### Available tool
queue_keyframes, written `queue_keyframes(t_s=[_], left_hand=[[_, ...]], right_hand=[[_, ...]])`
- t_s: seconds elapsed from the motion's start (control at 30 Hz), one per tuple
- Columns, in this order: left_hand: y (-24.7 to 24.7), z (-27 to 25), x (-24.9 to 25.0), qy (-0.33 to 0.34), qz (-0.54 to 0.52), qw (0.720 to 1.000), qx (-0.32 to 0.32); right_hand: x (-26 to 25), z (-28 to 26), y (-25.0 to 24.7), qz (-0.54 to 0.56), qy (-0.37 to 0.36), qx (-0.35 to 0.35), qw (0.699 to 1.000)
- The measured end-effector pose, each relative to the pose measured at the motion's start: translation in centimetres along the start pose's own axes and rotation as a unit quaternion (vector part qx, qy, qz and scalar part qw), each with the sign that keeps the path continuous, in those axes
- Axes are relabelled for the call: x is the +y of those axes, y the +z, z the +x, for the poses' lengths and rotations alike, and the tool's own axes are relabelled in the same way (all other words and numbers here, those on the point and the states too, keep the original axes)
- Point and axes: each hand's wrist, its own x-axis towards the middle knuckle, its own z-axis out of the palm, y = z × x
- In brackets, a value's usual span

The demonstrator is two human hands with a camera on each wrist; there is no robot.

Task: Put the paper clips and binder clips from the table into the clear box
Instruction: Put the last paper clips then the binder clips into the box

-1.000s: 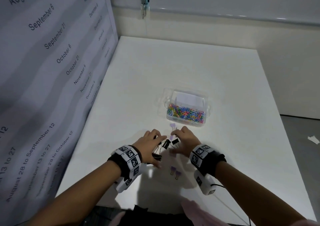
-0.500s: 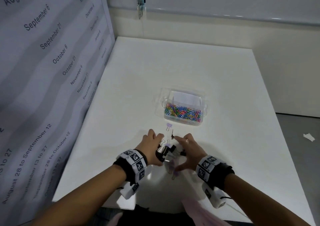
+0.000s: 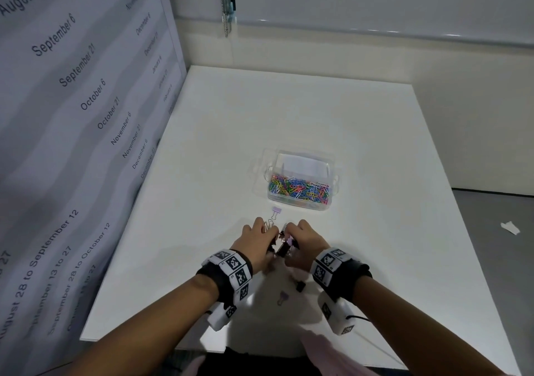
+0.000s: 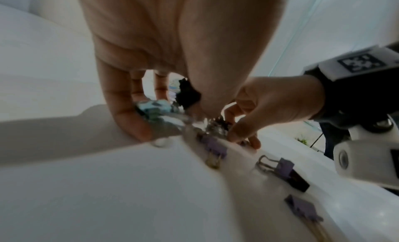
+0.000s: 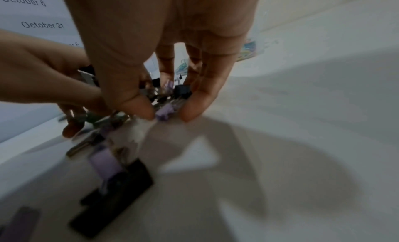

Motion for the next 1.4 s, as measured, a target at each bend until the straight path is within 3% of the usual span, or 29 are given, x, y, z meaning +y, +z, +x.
queue_keyframes(t_s=[0.13,0.3,0.47,0.53,0.67,0.87,1.0,1.17,1.4], left_hand=[[0.2,0.1,-0.4,0.016,-0.002,1.0,0.026],[-0.3,0.6,-1.3,0.013,-0.118,0.993,0.027],[-3.9,1.1,-0.9,0.035,-0.218,0.975,0.026],[-6.1,1.8,-0.5,0.048,-0.237,0.969,0.045],[-10.9,5.2,1.4,0.077,-0.214,0.968,0.107],[-13.8,11.5,5.1,0.057,-0.196,0.967,0.155],[-13.0,14.5,5.8,0.014,-0.2,0.971,0.128],[-11.7,15.7,5.0,-0.028,-0.119,0.991,0.05],[-10.2,14.0,3.3,0.028,-0.003,1.0,0.0]], right_hand=[[0.3,0.5,-0.8,-0.021,0.004,-0.038,0.999],[0.9,1.1,-1.9,-0.024,0.046,-0.048,0.997],[1.0,0.3,-2.5,0.003,0.029,-0.036,0.999],[1.0,-0.2,-2.3,0.006,0.012,-0.068,0.998],[1.0,-0.6,-2.1,-0.057,-0.044,-0.145,0.987],[1.0,-0.2,-2.7,-0.052,-0.027,-0.132,0.99],[0.6,0.0,-3.4,-0.054,0.003,-0.138,0.989],[0.9,0.2,-3.4,-0.023,0.009,-0.113,0.993],[1.0,0.9,-7.6,0.02,0.014,-0.041,0.999]])
